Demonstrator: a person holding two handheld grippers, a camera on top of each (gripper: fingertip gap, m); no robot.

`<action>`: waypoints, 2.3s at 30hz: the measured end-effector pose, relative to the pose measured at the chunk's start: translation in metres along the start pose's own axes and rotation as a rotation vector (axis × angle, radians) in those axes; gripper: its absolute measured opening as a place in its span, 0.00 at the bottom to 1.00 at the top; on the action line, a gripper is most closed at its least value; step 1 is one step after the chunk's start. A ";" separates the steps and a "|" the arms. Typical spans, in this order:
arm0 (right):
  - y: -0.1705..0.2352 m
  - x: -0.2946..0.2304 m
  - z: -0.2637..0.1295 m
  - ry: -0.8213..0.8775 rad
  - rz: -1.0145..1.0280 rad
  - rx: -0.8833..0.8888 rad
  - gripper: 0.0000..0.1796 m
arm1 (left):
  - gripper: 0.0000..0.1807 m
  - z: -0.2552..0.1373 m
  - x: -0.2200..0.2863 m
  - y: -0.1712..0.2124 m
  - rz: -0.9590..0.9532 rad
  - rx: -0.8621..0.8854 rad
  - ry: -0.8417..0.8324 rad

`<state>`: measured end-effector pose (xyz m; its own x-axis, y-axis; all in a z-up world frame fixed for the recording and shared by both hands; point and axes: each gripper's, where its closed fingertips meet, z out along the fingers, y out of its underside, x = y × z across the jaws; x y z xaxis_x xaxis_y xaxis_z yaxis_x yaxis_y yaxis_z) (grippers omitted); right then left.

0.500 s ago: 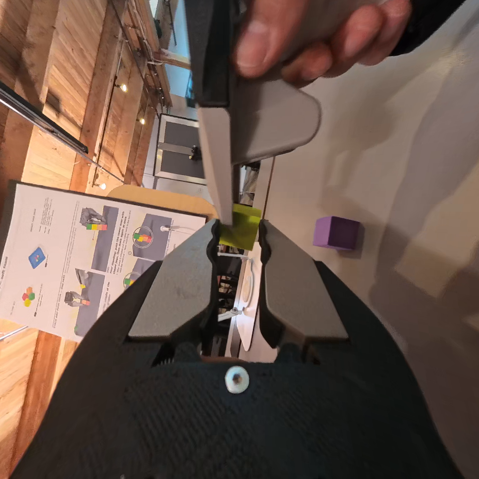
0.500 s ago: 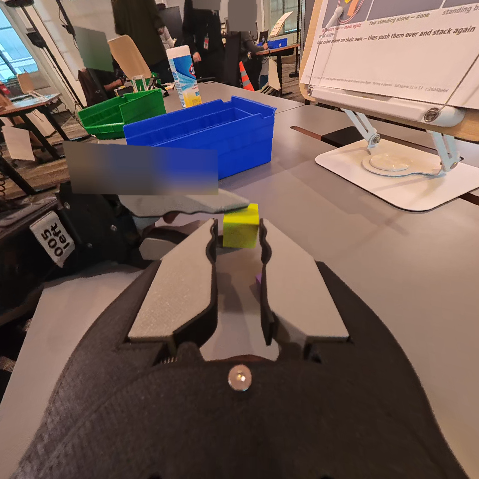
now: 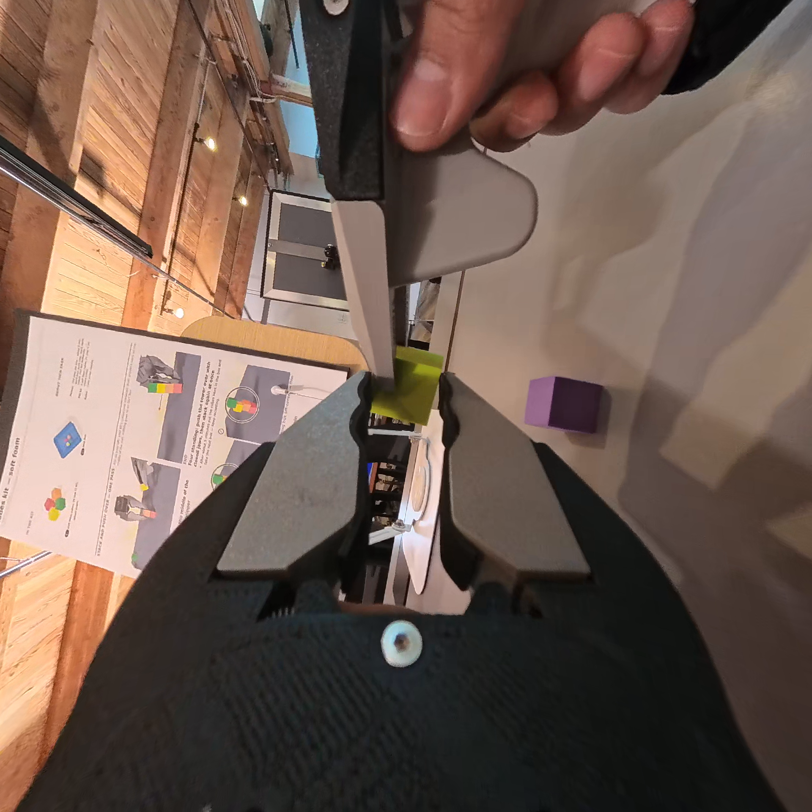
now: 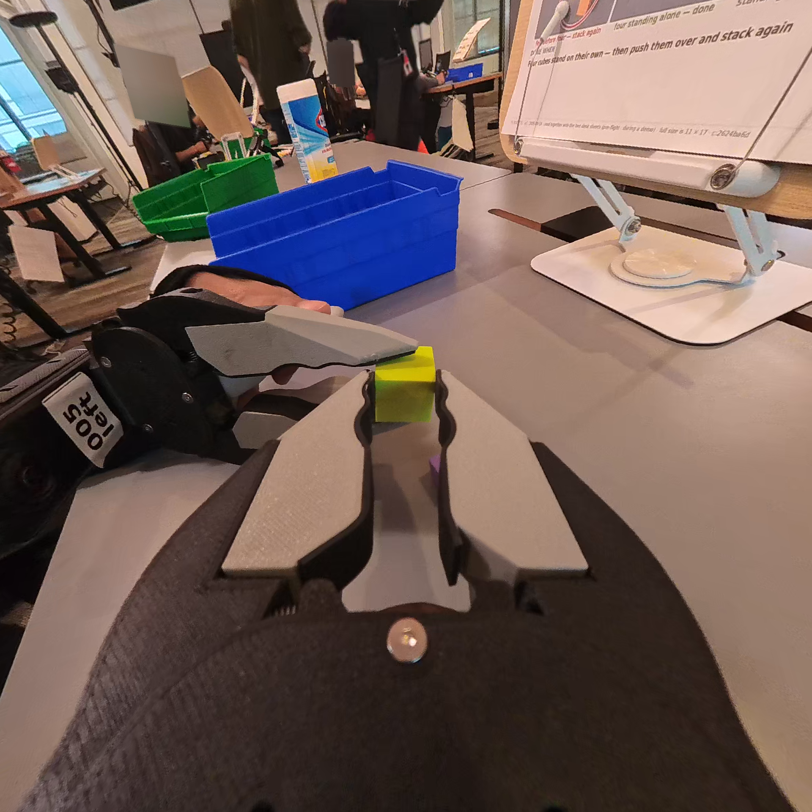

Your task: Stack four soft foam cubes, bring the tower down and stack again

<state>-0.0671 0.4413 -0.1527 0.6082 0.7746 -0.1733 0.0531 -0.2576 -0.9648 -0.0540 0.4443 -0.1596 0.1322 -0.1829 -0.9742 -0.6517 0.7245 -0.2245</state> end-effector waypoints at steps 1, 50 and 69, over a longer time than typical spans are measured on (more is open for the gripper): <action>0.001 0.000 0.000 -0.001 0.001 -0.003 0.14 | 0.16 0.000 0.001 0.000 -0.004 0.000 0.003; 0.042 0.024 0.010 -0.178 -0.319 -0.183 0.13 | 0.08 0.010 0.040 0.108 -0.921 -0.421 0.288; 0.051 0.023 0.017 -0.194 -0.342 -0.242 0.13 | 0.09 0.010 0.042 0.108 -0.917 -0.428 0.296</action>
<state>-0.0640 0.4565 -0.2091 0.3650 0.9266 0.0903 0.4225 -0.0784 -0.9030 -0.1117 0.5216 -0.2247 0.5579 -0.7386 -0.3783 -0.6115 -0.0577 -0.7891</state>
